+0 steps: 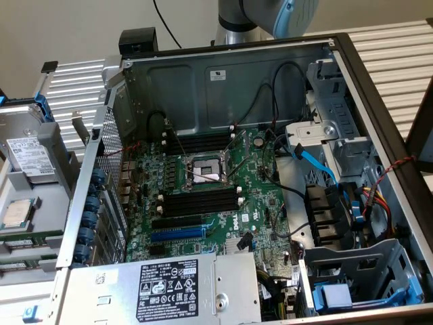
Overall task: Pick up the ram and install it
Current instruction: 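Pick up the ram and move it above insertion slot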
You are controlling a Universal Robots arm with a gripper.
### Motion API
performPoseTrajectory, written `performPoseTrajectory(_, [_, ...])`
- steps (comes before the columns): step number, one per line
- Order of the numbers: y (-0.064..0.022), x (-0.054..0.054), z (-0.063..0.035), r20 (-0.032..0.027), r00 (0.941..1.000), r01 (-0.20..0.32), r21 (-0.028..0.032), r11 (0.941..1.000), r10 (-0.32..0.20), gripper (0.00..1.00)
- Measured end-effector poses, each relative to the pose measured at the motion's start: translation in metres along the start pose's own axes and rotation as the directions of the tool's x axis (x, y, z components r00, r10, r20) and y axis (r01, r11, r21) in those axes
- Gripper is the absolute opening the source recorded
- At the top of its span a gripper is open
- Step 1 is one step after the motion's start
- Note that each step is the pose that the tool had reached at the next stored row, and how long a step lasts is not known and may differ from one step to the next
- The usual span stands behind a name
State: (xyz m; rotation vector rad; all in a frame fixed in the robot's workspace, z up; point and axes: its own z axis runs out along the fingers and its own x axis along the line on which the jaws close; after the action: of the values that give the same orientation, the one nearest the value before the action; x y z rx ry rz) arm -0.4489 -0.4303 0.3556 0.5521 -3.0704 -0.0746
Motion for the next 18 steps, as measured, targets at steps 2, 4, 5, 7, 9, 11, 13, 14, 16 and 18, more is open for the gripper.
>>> performPoseTrajectory(2, [0.0, 0.0, 0.0004, -0.0019, 0.9994, 0.036, 0.0004, 0.9994, -0.036, 0.1])
performPoseTrajectory(4, [-0.0001, 0.0, 0.0009, -0.0036, 0.9974, 0.071, 0.0008, 0.9975, -0.071, 0.1])
performPoseTrajectory(5, [-0.0001, 0.0, 0.0011, -0.0045, 0.996, 0.09, 0.0009, 0.996, -0.09, 0.1])
performPoseTrajectory(7, [-0.0001, 0.0, 0.0014, -0.0064, 0.9919, 0.127, 0.0012, 0.992, -0.127, 0.1])
performPoseTrajectory(9, [-0.0001, 0.0, 0.0018, -0.0082, 0.9867, 0.163, 0.0013, 0.9867, -0.163, 0.1])
performPoseTrajectory(11, [-0.0001, 0.0, 0.002, -0.0102, 0.9803, 0.197, 0.0014, 0.9803, -0.197, 0.1])
performPoseTrajectory(13, [-0.0001, 0.0, 0.0024, -0.0121, 0.9722, 0.234, 0.0015, 0.9722, -0.234, 0.1])
performPoseTrajectory(14, [-0.0001, 0.0, 0.0026, -0.0131, 0.9678, 0.252, 0.0015, 0.9679, -0.251, 0.1])
performPoseTrajectory(16, [-0.0002, 0.0, 0.003, -0.015, 0.9581, 0.286, 0.0014, 0.9582, -0.286, 0.1])
performPoseTrajectory(18, [-0.0002, 0.0, 0.0036, -0.017, 0.947, 0.321, 0.0013, 0.9471, -0.321, 0.1])
